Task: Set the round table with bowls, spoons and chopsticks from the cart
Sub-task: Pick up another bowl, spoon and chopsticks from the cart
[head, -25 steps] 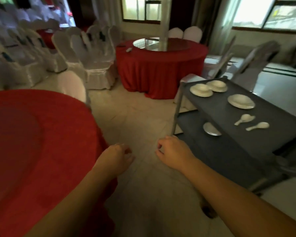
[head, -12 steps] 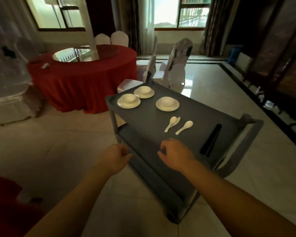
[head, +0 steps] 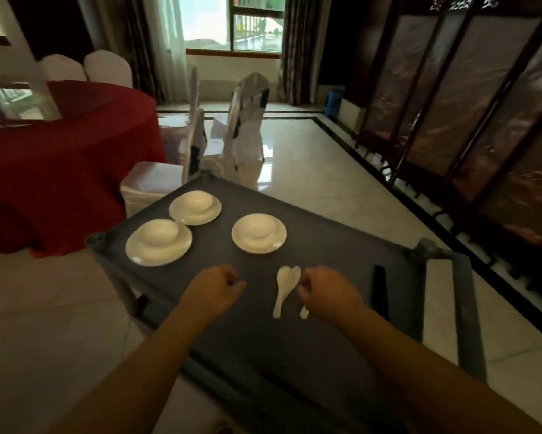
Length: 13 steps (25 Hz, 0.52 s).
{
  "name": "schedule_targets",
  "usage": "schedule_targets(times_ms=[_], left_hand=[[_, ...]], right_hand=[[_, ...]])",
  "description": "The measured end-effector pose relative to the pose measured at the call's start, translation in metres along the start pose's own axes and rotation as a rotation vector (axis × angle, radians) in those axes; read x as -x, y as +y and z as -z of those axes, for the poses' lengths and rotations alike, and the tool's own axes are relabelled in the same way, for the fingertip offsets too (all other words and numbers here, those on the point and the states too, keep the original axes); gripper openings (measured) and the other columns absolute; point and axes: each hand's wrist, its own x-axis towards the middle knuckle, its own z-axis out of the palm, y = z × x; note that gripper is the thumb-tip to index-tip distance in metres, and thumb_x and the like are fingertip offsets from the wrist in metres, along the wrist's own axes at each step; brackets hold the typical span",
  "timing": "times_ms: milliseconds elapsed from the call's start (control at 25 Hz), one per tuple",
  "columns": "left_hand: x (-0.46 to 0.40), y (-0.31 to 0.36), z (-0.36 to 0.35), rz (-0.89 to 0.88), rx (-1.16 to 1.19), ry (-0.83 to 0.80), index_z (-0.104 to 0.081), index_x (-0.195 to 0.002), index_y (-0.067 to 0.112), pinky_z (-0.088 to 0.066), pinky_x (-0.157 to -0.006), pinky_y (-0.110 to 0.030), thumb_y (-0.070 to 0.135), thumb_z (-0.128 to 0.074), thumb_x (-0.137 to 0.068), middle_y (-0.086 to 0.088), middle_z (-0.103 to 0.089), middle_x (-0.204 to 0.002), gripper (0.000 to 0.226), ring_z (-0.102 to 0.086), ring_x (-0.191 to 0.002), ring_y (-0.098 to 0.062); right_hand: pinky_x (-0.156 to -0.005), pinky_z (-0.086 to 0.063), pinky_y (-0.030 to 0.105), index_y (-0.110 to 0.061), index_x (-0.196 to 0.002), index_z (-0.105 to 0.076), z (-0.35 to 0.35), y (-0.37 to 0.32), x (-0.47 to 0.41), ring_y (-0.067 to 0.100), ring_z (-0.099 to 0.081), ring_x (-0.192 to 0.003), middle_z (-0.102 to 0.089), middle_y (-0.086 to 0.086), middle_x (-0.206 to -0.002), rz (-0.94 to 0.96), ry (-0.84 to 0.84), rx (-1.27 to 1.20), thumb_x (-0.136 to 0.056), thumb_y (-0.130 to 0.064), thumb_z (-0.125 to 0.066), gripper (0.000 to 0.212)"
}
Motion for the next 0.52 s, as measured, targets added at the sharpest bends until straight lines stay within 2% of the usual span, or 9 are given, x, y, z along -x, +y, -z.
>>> schedule_targets(times_ms=[120, 200, 400, 520], left_hand=[[-0.070, -0.013, 0.011, -0.023, 0.012, -0.023, -0.064, -0.086, 0.034, -0.045, -0.066, -0.026, 0.046, -0.067, -0.088, 0.012, -0.065, -0.078, 0.013, -0.066, -0.081, -0.012], [-0.127, -0.024, 0.016, -0.025, -0.002, -0.072, -0.062, -0.088, 0.036, -0.044, -0.064, -0.023, 0.045, -0.066, -0.090, 0.016, -0.061, -0.076, 0.010, -0.067, -0.083, -0.011], [-0.215, -0.037, 0.009, -0.026, -0.026, -0.146, -0.062, -0.122, 0.022, -0.052, -0.089, -0.033, 0.039, -0.061, -0.096, -0.001, -0.068, -0.111, 0.031, -0.063, -0.098, -0.016], [-0.248, -0.044, 0.000, -0.016, -0.045, -0.194, -0.061, -0.127, 0.018, -0.053, -0.094, -0.038, 0.035, -0.058, -0.099, -0.005, -0.068, -0.115, 0.033, -0.064, -0.102, -0.020]], right_hand=[[-0.074, -0.051, 0.030, -0.024, -0.109, -0.066, -0.013, -0.014, -0.054, 0.016, -0.062, -0.090, -0.063, 0.000, -0.105, -0.122, -0.041, -0.053, -0.094, -0.042, -0.058, 0.024], [-0.071, -0.049, 0.028, -0.024, -0.107, -0.066, -0.024, -0.028, -0.096, 0.014, -0.060, -0.086, -0.063, -0.001, -0.102, -0.203, -0.044, -0.091, -0.094, -0.042, -0.059, 0.023], [-0.065, -0.046, 0.027, -0.027, -0.091, -0.061, -0.043, -0.032, -0.164, 0.008, -0.056, -0.074, -0.061, -0.004, -0.087, -0.324, -0.054, -0.141, -0.095, -0.038, -0.058, 0.011], [-0.062, -0.043, 0.027, -0.025, -0.093, -0.060, -0.052, -0.025, -0.194, 0.009, -0.054, -0.071, -0.059, -0.004, -0.085, -0.430, -0.071, -0.179, -0.095, -0.035, -0.058, 0.010]])
